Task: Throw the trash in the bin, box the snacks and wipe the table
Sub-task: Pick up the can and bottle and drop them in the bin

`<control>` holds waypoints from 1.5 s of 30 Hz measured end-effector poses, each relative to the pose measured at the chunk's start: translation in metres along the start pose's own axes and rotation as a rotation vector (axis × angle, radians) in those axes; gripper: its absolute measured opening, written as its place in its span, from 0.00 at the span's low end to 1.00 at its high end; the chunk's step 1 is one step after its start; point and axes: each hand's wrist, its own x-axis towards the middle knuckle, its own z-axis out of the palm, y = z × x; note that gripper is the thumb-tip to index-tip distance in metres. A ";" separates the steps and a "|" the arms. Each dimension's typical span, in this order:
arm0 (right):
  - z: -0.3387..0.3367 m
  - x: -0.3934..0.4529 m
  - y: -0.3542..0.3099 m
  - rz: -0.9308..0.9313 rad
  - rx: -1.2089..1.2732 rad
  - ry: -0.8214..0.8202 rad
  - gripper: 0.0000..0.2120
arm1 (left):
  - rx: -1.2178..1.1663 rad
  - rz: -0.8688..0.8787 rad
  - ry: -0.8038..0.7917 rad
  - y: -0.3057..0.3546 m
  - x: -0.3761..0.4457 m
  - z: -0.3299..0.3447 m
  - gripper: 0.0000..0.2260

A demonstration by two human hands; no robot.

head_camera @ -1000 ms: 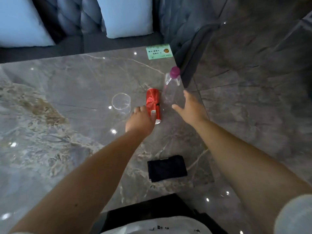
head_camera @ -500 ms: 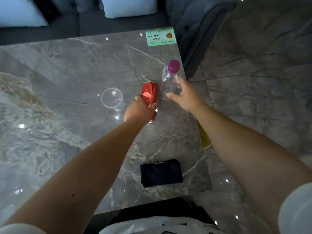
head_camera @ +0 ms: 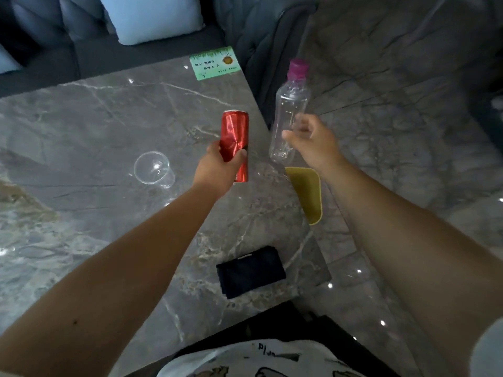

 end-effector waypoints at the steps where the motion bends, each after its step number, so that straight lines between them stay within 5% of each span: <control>1: -0.013 -0.006 0.006 0.026 0.008 0.024 0.29 | -0.036 0.012 -0.032 0.008 -0.001 0.007 0.26; 9: -0.097 -0.035 0.090 0.295 -0.012 0.062 0.19 | -0.046 0.032 -0.245 0.063 -0.005 0.108 0.27; 17: -0.107 0.010 0.200 0.477 0.007 -0.115 0.31 | -0.119 -0.298 -0.226 0.063 0.028 0.237 0.20; 28: -0.027 0.094 0.373 0.735 -0.048 -0.229 0.12 | -0.009 -0.649 -0.113 -0.052 0.123 0.387 0.21; 45: 0.045 0.116 0.477 0.790 -0.241 -0.252 0.11 | 0.263 -0.714 -0.206 -0.141 0.177 0.444 0.20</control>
